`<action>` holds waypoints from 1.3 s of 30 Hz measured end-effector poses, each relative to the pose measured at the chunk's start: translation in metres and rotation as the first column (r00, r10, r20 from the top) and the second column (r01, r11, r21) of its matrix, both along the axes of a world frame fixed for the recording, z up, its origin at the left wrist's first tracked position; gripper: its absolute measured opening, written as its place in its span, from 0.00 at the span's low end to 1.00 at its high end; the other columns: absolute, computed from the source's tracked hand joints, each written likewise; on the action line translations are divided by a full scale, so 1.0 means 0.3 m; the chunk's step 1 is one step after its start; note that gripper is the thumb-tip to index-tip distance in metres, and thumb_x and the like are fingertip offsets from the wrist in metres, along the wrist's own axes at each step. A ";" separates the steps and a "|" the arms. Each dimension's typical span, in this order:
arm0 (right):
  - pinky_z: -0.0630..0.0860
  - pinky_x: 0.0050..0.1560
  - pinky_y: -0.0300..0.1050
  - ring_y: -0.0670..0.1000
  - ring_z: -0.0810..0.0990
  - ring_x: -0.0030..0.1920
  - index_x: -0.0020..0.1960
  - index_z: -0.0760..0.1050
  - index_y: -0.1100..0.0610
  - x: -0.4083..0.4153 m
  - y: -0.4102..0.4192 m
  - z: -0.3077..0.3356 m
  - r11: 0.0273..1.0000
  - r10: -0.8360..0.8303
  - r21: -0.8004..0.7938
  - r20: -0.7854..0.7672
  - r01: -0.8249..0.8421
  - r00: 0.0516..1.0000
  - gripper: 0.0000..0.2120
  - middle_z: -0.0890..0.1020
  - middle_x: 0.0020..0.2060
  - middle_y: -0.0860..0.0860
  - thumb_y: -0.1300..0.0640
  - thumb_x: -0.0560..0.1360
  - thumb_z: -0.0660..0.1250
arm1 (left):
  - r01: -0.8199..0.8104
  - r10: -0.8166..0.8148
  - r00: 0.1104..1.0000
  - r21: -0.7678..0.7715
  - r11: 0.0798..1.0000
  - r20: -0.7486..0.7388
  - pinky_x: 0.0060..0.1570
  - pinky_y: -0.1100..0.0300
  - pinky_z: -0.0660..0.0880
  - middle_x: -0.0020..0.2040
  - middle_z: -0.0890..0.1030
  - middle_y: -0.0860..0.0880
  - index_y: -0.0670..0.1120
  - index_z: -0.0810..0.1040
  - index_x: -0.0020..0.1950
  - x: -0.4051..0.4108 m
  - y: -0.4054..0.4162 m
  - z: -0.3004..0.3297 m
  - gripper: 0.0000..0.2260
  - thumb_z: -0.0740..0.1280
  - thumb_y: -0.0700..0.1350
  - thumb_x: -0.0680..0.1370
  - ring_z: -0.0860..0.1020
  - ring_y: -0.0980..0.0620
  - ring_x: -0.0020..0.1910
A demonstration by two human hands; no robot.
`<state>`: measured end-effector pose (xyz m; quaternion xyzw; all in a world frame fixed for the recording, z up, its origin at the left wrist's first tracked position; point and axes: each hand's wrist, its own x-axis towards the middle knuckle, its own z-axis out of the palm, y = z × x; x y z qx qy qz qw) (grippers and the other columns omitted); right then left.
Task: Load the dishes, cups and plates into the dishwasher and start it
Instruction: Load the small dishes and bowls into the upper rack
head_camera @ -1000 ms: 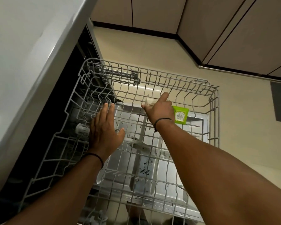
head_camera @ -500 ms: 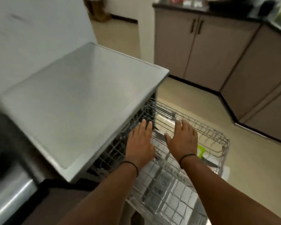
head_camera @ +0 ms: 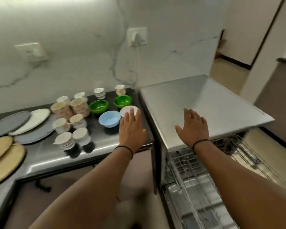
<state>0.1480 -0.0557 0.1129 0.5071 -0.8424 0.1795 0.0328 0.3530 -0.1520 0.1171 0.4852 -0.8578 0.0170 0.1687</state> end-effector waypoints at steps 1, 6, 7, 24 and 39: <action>0.59 0.72 0.55 0.58 0.62 0.74 0.77 0.55 0.57 0.052 -0.051 0.004 0.999 0.039 -0.006 0.016 -0.039 0.999 0.36 0.64 0.74 0.58 0.43 0.76 0.64 | -0.047 0.047 0.999 -0.004 0.999 0.004 0.70 0.44 0.61 0.77 0.60 0.39 0.44 0.58 0.77 0.076 -0.033 0.000 0.37 0.67 0.50 0.72 0.61 0.38 0.73; 0.68 0.65 0.54 0.62 0.70 0.67 0.75 0.58 0.59 0.310 -0.322 -0.010 0.989 0.148 -0.008 0.214 -0.150 0.966 0.37 0.69 0.69 0.60 0.45 0.74 0.69 | -0.266 0.294 0.947 0.196 0.944 -0.130 0.62 0.47 0.70 0.67 0.70 0.39 0.43 0.57 0.76 0.364 -0.205 -0.044 0.39 0.71 0.52 0.71 0.70 0.39 0.64; 0.69 0.64 0.54 0.63 0.71 0.66 0.75 0.58 0.58 0.346 -0.365 -0.023 0.988 0.152 -0.012 0.271 -0.154 0.950 0.36 0.70 0.68 0.61 0.46 0.74 0.69 | -0.282 0.332 0.927 0.254 0.925 -0.178 0.62 0.48 0.69 0.66 0.70 0.39 0.42 0.55 0.76 0.388 -0.230 -0.062 0.39 0.72 0.52 0.72 0.71 0.40 0.64; 0.61 0.69 0.58 0.59 0.66 0.72 0.54 0.81 0.54 0.378 -0.804 -0.283 0.934 0.354 0.092 -0.108 -0.345 0.929 0.09 0.77 0.64 0.55 0.57 0.74 0.69 | -0.131 0.131 0.991 0.024 0.991 0.006 0.67 0.41 0.66 0.67 0.74 0.36 0.45 0.84 0.43 0.382 -0.610 -0.357 0.04 0.75 0.42 0.70 0.67 0.33 0.71; 0.72 0.47 0.51 0.61 0.76 0.50 0.59 0.70 0.61 0.122 -0.432 -0.040 0.906 0.030 -0.395 0.415 0.150 0.909 0.10 0.78 0.52 0.59 0.58 0.81 0.57 | 0.124 0.002 0.866 0.218 0.968 -0.500 0.42 0.51 0.72 0.49 0.80 0.38 0.45 0.71 0.62 -0.012 -0.376 -0.028 0.11 0.62 0.44 0.81 0.76 0.35 0.47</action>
